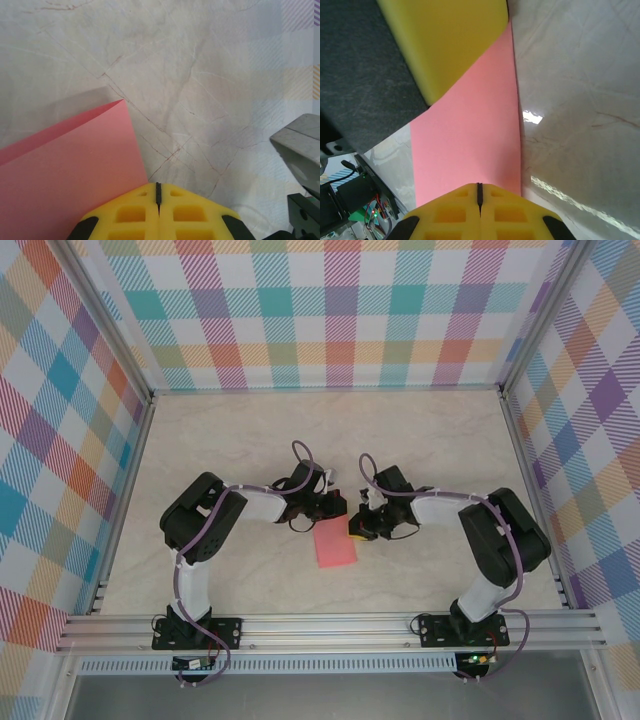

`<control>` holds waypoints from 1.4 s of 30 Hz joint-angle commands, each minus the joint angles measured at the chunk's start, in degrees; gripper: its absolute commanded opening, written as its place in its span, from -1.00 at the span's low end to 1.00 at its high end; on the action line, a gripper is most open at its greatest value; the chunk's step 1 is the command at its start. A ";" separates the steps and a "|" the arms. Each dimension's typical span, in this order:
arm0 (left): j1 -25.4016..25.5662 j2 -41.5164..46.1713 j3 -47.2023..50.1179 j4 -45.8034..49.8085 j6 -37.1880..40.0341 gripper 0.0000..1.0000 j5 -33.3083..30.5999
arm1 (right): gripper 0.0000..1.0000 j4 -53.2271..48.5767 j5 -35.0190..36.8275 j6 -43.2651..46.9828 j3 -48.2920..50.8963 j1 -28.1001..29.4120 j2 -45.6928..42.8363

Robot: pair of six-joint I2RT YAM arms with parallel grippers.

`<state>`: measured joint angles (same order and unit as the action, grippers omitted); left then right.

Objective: Fold a paper plane with a square sheet of paper (pick it up from the middle)
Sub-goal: Fold the square sheet of paper in half at the center of the table.

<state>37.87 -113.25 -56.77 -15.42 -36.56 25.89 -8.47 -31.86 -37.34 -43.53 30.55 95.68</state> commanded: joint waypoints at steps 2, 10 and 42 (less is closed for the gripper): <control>0.19 -4.07 2.89 8.73 1.80 -1.00 -7.10 | -1.00 3.21 -1.60 -2.04 3.18 0.96 0.58; 0.18 -4.08 2.81 9.09 1.70 -1.00 -7.80 | -1.00 3.42 -2.56 -2.38 5.60 1.63 0.43; 0.10 -3.69 0.22 13.41 3.70 -1.00 -8.94 | -1.00 -3.33 2.54 0.98 -4.15 3.11 -1.33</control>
<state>38.39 -113.08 -58.39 -11.97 -34.85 23.97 -13.82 -29.69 -35.57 -46.22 32.93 90.87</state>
